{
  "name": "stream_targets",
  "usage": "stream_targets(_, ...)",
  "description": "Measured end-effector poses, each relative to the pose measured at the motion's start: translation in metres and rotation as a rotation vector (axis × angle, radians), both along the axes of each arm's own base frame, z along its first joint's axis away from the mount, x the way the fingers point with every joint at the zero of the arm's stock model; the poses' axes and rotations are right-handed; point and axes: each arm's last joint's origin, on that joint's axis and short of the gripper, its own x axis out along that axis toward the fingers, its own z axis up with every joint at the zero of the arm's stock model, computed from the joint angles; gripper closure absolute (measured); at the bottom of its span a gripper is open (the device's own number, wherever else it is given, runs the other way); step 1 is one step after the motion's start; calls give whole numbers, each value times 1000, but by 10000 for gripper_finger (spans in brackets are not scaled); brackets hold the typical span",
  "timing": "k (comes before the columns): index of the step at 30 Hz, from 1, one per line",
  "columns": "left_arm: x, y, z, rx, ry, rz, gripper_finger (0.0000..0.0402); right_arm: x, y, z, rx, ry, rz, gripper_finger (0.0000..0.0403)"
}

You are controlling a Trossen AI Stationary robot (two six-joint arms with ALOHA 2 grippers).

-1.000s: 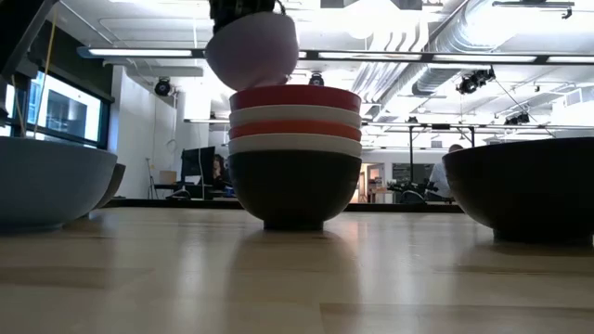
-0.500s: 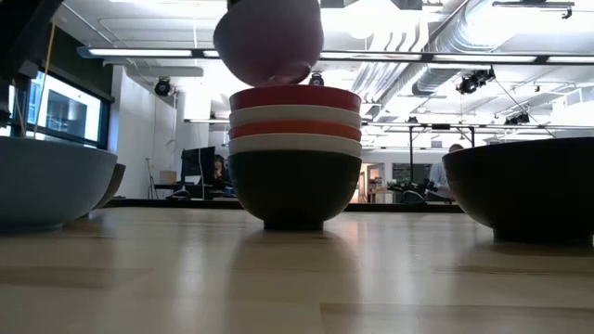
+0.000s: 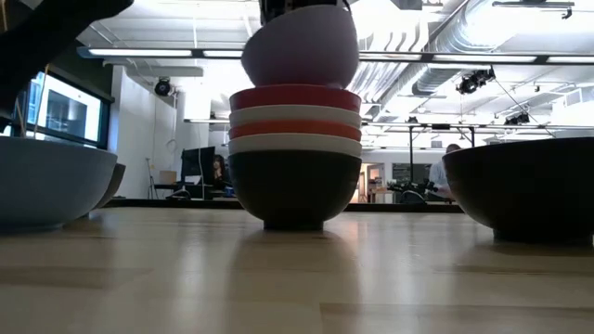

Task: Nest bowls inside each other
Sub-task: Stack the purple bowl on top of the pink bowl

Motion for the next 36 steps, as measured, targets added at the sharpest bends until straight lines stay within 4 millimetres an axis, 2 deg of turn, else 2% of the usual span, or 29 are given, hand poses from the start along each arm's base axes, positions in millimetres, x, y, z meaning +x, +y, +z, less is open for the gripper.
stream_targets(6, 3, 0, -7, -2, 26, 6, 401, 0, 0, 0, -7, -1, 3, 238)
stream_targets(23, 12, -26, -8, 44, 48, -32, 401, 1, 0, 0, 17, 4, -7, 238)
stream_targets(32, 12, -31, -39, 20, 172, -37, 401, 3, -1, -1, 26, 10, -11, 238)
stream_targets(36, 11, -30, -42, 19, 186, -37, 401, 8, -2, -2, 25, 22, -9, 238)
